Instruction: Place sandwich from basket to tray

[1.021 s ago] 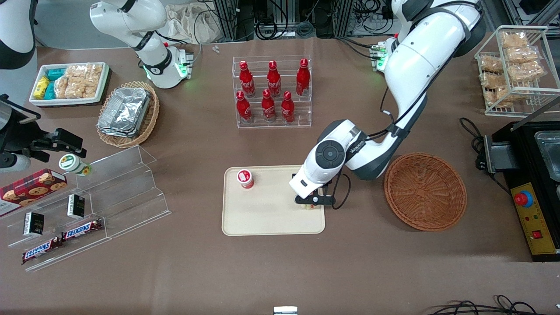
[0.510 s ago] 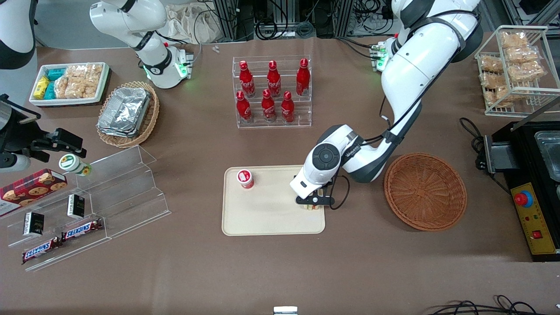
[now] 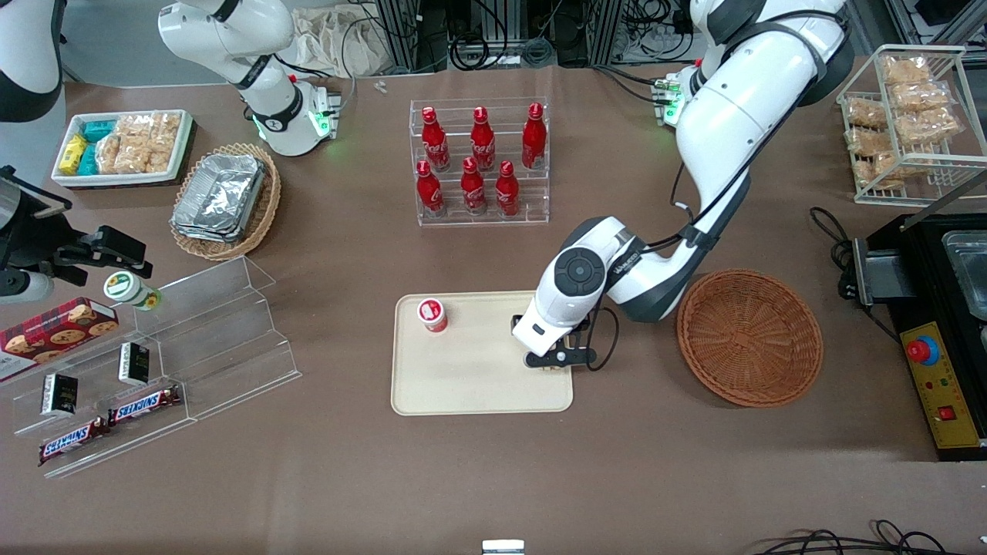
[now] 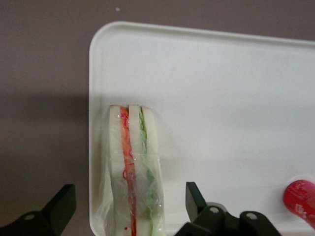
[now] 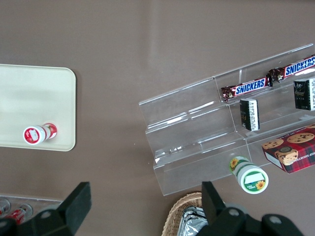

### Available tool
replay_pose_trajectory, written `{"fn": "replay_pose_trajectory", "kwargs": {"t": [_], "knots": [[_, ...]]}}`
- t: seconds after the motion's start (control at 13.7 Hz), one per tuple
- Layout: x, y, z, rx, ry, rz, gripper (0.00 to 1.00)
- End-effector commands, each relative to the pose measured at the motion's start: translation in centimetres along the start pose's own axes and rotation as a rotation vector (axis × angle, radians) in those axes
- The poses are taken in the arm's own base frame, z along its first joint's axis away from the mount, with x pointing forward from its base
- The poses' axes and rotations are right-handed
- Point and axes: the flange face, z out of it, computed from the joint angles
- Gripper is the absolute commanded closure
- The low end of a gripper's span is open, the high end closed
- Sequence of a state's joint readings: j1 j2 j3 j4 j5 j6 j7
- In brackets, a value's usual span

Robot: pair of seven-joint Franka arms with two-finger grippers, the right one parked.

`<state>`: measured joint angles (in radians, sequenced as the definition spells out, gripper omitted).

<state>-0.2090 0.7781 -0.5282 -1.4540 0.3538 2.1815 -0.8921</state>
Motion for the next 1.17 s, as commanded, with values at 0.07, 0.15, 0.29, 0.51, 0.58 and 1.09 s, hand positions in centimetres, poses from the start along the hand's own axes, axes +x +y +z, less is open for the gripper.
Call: {"fn": "replay_pose_trajectory", "kwargs": {"t": [0.07,0.15,0.29,0.51,0.58,1.09], "knots": [[0.8,-2.8,-9.5,0.1,0.055,-0.066,0.0],[2.9,-6.0,-11.9,0.082,0.061,-0.13,0.0],[5.0,-10.8,-17.8,0.015,0.064,-0.132,0.0],[5.7,-20.1,-23.2,0.141,-0.014,-0.061,0.0],[6.2,-22.8,-24.6,0.148,-0.018,-0.038,0.0],[5.6,-36.7,-28.4,0.082,-0.083,0.143,0.0]]}}
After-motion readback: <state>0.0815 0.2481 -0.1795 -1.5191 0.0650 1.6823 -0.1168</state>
